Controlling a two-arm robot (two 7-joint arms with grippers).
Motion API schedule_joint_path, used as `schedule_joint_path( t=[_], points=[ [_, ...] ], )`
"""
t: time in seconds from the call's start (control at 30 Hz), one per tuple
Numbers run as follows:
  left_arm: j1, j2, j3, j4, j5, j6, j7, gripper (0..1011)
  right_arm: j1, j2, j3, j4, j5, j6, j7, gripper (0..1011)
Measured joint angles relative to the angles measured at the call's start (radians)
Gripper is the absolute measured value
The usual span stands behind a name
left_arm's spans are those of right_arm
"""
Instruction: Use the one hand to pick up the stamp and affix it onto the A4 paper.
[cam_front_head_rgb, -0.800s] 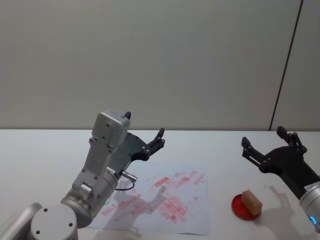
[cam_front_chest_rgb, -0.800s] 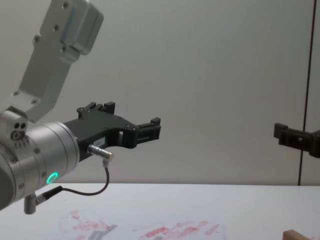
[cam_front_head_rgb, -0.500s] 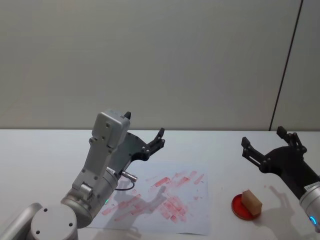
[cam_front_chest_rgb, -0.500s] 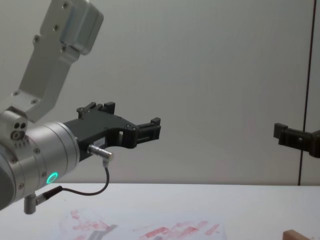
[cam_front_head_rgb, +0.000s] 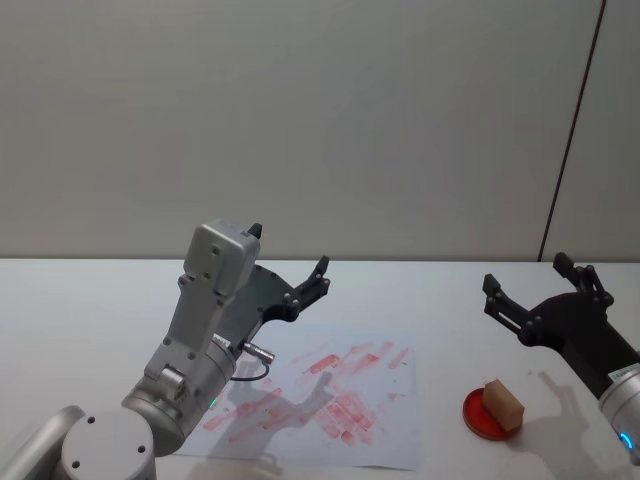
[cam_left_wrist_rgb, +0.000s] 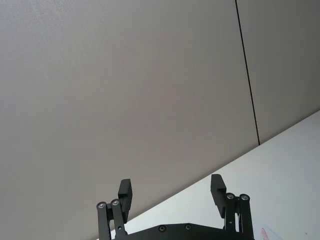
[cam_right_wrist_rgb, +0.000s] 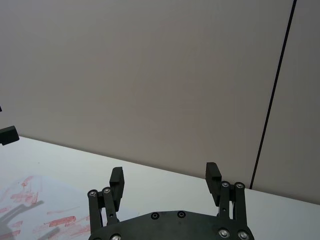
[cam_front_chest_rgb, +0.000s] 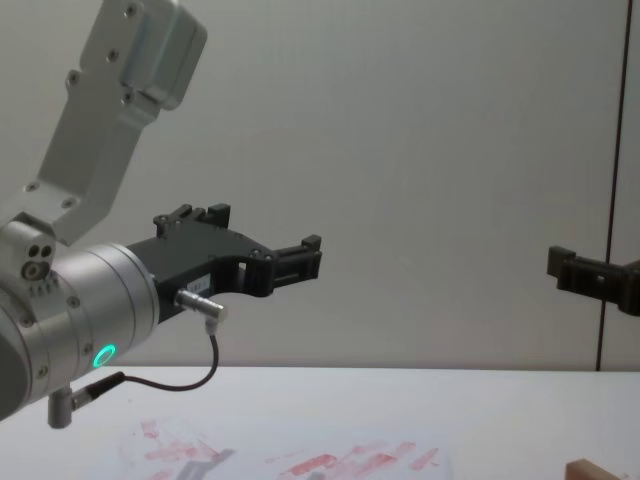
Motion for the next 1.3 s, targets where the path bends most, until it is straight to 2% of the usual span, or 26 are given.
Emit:
schedule_joint_path(
  t=[0.47, 0.7, 1.3],
  points=[
    [0.0, 0.0, 0.0, 0.0, 0.0, 0.0, 0.0, 1003, -0.001, 0.0, 0.0, 0.0, 0.0, 0.0, 0.0, 1001],
    [0.0, 0.0, 0.0, 0.0, 0.0, 0.0, 0.0, 1003, -0.018, 0.012, 0.006, -0.011, 0.007, 0.008, 0.0, 1001],
    [0.0, 0.0, 0.0, 0.0, 0.0, 0.0, 0.0, 1002, -0.123, 0.093, 0.041, -0.085, 0.065, 0.087, -0.008, 1001]
  ],
)
